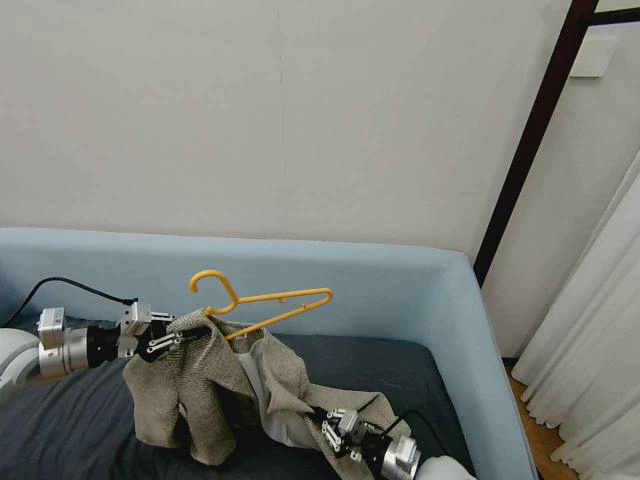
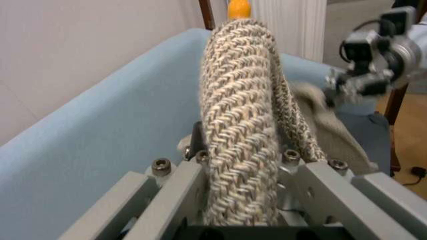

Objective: Pick up the clothes from the sofa and hang them on the clothes hanger.

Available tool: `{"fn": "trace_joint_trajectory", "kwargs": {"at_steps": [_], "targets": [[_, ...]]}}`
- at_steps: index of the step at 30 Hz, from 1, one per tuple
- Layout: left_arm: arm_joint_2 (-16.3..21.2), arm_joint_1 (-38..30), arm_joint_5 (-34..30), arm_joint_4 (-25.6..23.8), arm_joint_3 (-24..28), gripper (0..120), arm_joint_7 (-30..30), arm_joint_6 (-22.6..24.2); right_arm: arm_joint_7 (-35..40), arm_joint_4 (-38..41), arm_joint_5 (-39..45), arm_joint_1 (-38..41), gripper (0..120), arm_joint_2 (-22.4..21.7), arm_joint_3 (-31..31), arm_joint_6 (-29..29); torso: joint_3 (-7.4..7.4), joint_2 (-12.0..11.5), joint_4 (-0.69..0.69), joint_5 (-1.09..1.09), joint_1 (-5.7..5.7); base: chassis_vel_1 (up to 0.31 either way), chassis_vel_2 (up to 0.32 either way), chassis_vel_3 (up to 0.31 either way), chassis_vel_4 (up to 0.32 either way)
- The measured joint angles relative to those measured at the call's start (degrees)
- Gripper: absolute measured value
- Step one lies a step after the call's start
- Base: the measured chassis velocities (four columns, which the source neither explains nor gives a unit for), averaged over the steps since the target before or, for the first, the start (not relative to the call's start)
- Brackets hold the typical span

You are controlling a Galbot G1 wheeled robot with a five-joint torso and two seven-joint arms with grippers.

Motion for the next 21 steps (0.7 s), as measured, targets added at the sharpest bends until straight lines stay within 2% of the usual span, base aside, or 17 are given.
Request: {"fn": "trace_joint_trajectory", "kwargs": {"at_steps": [1, 2, 6, 7, 9, 12, 21], "targets": [[-0.23, 0.01, -0.5, 0.03, 0.08, 8, 0.33, -0.34, -1.93, 0.32, 4.4, 0.06, 0, -0.36, 1.05, -0.83, 0.0, 0.0, 0.0, 0.0, 0.0, 0.0, 0.0, 0.0, 0.0], [-0.23, 0.01, -0.5, 0.03, 0.08, 8, 0.33, -0.34, -1.93, 0.32, 4.4, 0.06, 0, -0.36, 1.05, -0.83, 0.0, 0.0, 0.0, 0.0, 0.0, 0.0, 0.0, 0.0, 0.0], [-0.98, 0.03, -2.41, 0.56, 0.4, 8, 2.93, -1.57, -5.13, 3.36, 21.13, 0.12, 0, -1.41, 5.49, -5.7, 0.0, 0.0, -0.01, 0.01, 0.0, 0.0, 0.0, 0.0, 0.0], [-0.98, 0.03, -2.41, 0.56, 0.4, 8, 2.93, -1.57, -5.13, 3.36, 21.13, 0.12, 0, -1.41, 5.49, -5.7, 0.0, 0.0, -0.01, 0.01, 0.0, 0.0, 0.0, 0.0, 0.0], [-1.17, -0.06, -2.44, 0.67, 0.53, 8, 3.53, -1.74, -4.76, 4.83, 27.23, 0.4, 0, -1.51, 7.06, -7.4, 0.0, 0.0, 0.0, 0.01, 0.0, 0.0, 0.0, 0.0, 0.0], [-1.25, -0.33, -1.74, 0.66, 0.62, 8, 3.48, -1.76, -4.21, 5.32, 30.57, 1.02, 0, -1.2, 8.4, -8.16, 0.0, 0.0, 0.0, 0.01, 0.0, 0.0, 0.0, 0.0, 0.0], [-1.16, -0.58, -0.1, 0.96, 0.61, 8, 3.11, -1.89, -2.57, 6.19, 32.34, 1.82, 0, -0.27, 10.62, -8.98, 0.0, 0.0, -0.01, 0.01, 0.0, 0.0, 0.0, 0.0, 0.0]]}}
